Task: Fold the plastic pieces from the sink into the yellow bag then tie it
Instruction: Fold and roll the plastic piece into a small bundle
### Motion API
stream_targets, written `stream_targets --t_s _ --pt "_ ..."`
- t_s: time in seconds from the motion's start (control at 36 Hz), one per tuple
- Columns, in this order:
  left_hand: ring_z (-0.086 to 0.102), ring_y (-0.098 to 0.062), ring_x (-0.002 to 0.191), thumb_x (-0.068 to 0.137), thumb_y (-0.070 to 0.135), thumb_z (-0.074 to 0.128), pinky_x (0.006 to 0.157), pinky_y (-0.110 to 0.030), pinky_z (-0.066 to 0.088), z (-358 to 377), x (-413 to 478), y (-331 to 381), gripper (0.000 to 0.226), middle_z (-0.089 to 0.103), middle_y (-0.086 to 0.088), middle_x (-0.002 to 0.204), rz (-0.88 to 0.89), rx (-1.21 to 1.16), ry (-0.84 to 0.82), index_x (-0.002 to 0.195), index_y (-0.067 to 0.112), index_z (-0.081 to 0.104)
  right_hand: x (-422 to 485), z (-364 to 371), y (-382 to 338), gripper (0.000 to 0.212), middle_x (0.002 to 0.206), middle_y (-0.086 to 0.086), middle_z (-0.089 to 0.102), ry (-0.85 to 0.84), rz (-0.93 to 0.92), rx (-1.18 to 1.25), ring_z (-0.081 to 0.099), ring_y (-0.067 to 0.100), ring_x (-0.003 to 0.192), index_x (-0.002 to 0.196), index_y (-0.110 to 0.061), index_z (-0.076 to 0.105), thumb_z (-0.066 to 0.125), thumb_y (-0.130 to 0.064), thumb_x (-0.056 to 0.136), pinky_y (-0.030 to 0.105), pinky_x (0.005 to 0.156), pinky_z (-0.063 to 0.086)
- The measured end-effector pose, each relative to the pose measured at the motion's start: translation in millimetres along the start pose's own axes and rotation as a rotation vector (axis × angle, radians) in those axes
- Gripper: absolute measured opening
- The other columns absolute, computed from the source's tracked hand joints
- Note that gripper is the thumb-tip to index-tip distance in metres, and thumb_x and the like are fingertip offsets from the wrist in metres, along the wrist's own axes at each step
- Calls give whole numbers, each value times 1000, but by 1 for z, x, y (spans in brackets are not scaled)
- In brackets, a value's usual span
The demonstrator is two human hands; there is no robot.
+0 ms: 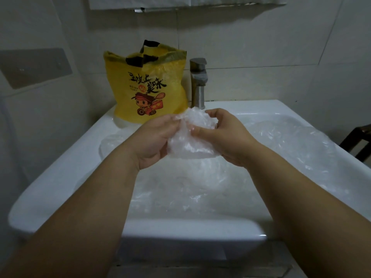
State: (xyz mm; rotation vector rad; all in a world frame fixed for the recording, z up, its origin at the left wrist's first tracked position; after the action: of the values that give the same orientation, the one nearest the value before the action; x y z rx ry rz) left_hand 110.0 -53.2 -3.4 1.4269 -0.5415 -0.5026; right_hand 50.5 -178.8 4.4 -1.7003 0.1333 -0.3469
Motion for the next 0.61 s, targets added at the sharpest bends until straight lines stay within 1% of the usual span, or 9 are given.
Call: stream_targets --t_s 0.11,0.17,0.22,0.31,0.39,0.47,0.53,0.56,0.61 --pt "66 -28 99 99 21 51 85 -40 56 -1 1 -2 33 65 -24 119 -40 42 54 121 0 62 -2 4 0 47 91 -8 59 -46 0 -131 64 11 79 106 -26 46 80 -26 74 23 63 57" --pt "70 -25 95 93 40 51 83 -39 57 0 0 -1 44 71 -17 108 -61 3 23 112 4 66 -3 5 1 55 96 -5 60 -51 4 -195 64 14 83 115 -24 47 81 -31 72 26 67 57" --pt "71 -25 94 77 55 53 83 -39 58 5 -3 -2 60 73 -11 103 -100 8 -50 109 7 67 -3 6 2 67 108 1 61 -61 0 -265 64 18 90 124 -22 45 82 -34 70 29 72 56" --pt "69 -29 100 71 41 67 88 -40 55 6 -6 -7 50 72 -12 109 -98 181 -57 110 9 68 -1 6 3 76 119 7 58 -67 -32 -337 62 21 99 132 -22 40 82 -32 71 21 65 52" --pt "69 -29 101 90 21 63 91 -41 53 -2 -3 -5 26 73 -12 108 -51 189 48 112 7 68 -1 1 -1 83 113 3 58 -12 -20 -188 64 18 90 140 -22 32 81 -26 73 16 58 51" --pt "69 -24 98 96 17 57 83 -33 55 -14 1 3 20 72 -11 110 17 -8 186 111 11 67 2 -1 6 97 131 11 52 -15 113 147 57 30 111 150 -24 17 77 -28 75 33 79 54" --pt "67 -22 98 96 18 57 89 -34 49 -19 3 5 17 71 -10 113 47 -111 244 110 14 66 0 11 13 101 139 15 46 -121 251 261 49 36 120 150 -18 21 77 -37 68 40 87 54" --pt "68 -22 98 96 18 57 91 -35 48 -19 3 5 17 71 -10 114 57 -126 252 111 15 66 -3 20 16 96 137 15 49 -199 301 274 51 36 119 147 -13 30 76 -39 68 42 89 54" --pt "70 -22 96 97 17 55 88 -35 54 -16 3 4 19 72 -9 111 65 -115 249 113 13 64 -5 29 19 61 123 15 61 -246 314 311 62 31 106 132 -4 49 71 -28 81 40 88 55"
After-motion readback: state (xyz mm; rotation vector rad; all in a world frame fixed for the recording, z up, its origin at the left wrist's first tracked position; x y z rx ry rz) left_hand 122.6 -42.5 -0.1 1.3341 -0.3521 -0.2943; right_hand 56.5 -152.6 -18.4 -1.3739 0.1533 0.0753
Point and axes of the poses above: each hand's wrist, its own x-axis towards the middle knuckle, its own z-axis out of the palm, y = z × x, the point moved 7 cm from there along x, towards the middle knuckle
